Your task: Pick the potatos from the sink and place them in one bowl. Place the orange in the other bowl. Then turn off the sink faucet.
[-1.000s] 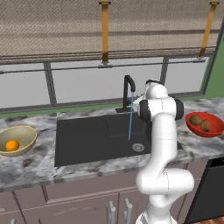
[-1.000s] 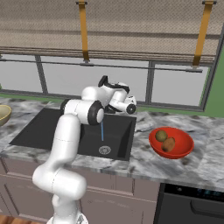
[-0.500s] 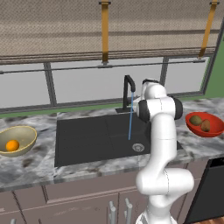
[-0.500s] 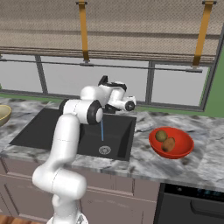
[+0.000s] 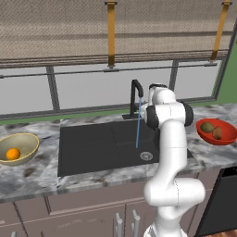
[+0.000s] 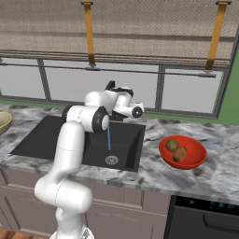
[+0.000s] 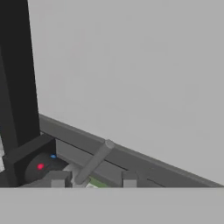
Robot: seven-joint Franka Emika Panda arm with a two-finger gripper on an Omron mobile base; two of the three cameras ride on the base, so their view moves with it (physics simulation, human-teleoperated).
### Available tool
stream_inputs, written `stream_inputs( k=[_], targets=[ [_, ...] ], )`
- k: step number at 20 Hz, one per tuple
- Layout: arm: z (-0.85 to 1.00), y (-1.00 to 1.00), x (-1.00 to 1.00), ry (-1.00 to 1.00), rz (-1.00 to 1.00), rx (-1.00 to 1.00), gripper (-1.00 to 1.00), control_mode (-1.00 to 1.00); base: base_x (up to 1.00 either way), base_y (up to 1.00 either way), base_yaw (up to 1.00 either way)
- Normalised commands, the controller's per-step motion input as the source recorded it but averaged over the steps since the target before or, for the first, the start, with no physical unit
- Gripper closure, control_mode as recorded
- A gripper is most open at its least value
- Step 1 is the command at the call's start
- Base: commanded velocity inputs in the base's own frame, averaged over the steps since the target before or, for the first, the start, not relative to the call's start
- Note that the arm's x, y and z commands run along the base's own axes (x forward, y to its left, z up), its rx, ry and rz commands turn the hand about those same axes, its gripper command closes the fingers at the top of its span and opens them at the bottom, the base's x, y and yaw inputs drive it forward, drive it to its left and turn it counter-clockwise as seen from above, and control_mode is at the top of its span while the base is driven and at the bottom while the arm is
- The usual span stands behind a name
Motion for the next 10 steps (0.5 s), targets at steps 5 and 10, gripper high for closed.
stream_inputs(
  k=[5,10],
  targets=[
    [0.0,0.0,0.0,0.0,0.0,0.0,1.0,-1.0,0.0,0.0,0.0],
    [0.0,0.13,0.03,0.0,0.11,0.03,1.0,-1.0,0.0,0.0,0.0]
  ],
)
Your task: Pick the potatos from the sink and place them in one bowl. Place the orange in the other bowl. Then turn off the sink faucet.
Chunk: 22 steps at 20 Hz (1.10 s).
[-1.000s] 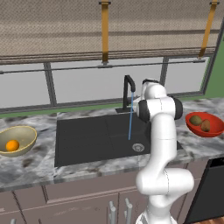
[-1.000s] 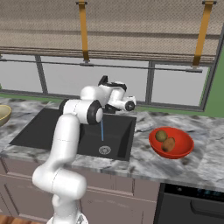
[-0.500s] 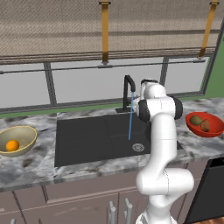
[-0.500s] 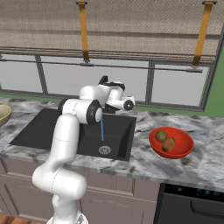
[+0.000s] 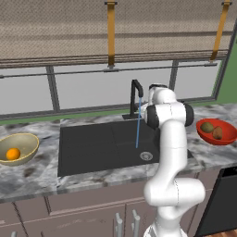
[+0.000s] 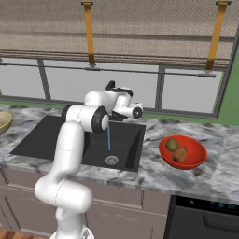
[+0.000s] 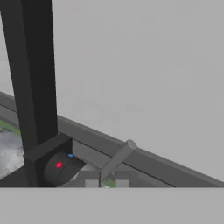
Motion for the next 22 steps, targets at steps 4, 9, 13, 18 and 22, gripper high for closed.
stream_inputs(
  k=[4,9,13,18,22],
  targets=[
    [0.0,0.01,0.22,0.0,0.2,0.1,1.0,-1.0,0.0,0.0,0.0],
    [0.0,0.0,0.27,0.0,0.19,0.1,1.0,-1.0,0.0,0.0,0.0],
    [0.0,0.02,0.15,0.0,0.0,0.01,1.0,-1.0,0.0,0.0,0.0],
    [0.0,0.32,0.01,0.0,-0.01,0.0,1.0,-1.0,0.0,0.0,0.0],
    [0.0,0.42,0.08,0.0,-0.02,0.0,1.0,-1.0,0.0,0.0,0.0]
  ],
)
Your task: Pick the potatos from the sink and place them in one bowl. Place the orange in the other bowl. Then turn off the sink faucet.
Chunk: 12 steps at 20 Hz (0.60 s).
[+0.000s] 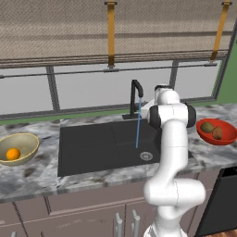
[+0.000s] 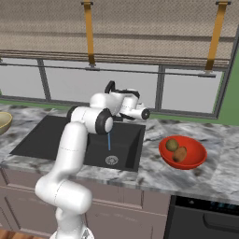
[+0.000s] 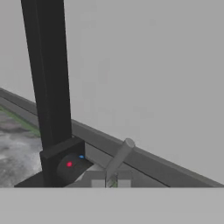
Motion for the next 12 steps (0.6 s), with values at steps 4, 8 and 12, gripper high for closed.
stream_inputs(
  k=[4,8,12],
  targets=[
    [0.07,0.19,0.32,0.0,0.0,0.03,1.0,-1.0,0.0,0.0,0.0],
    [0.06,0.0,0.55,-0.05,0.11,0.06,1.0,-1.0,0.0,0.0,0.0],
    [0.12,0.16,0.49,-0.09,0.17,0.08,1.0,-1.0,0.0,0.0,0.0]
  ],
)
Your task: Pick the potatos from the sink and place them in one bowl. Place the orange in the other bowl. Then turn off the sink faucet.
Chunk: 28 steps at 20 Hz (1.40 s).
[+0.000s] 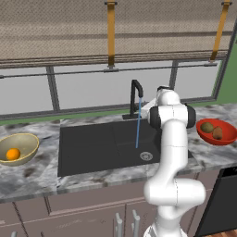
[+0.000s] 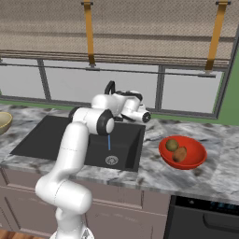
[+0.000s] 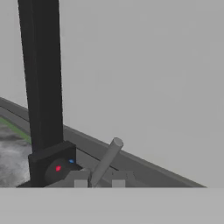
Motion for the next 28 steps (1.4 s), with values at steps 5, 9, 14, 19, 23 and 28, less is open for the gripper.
stream_inputs(
  k=[5,9,14,19,23,28],
  targets=[
    [0.29,0.4,0.36,-0.06,0.17,0.01,1.0,-1.0,0.0,0.0,0.0],
    [0.48,0.43,0.38,-0.01,0.14,0.0,1.0,-1.0,0.0,0.0,0.0],
    [0.52,0.51,0.39,0.0,0.11,0.0,1.0,-1.0,0.0,0.0,0.0],
    [0.7,0.52,0.37,0.0,0.09,0.0,1.0,-1.0,0.0,0.0,0.0],
    [0.62,0.41,0.49,0.0,0.1,0.0,1.0,-1.0,0.0,0.0,0.0],
    [0.53,0.38,0.66,0.0,0.1,0.0,1.0,-1.0,0.0,0.0,0.0]
  ],
)
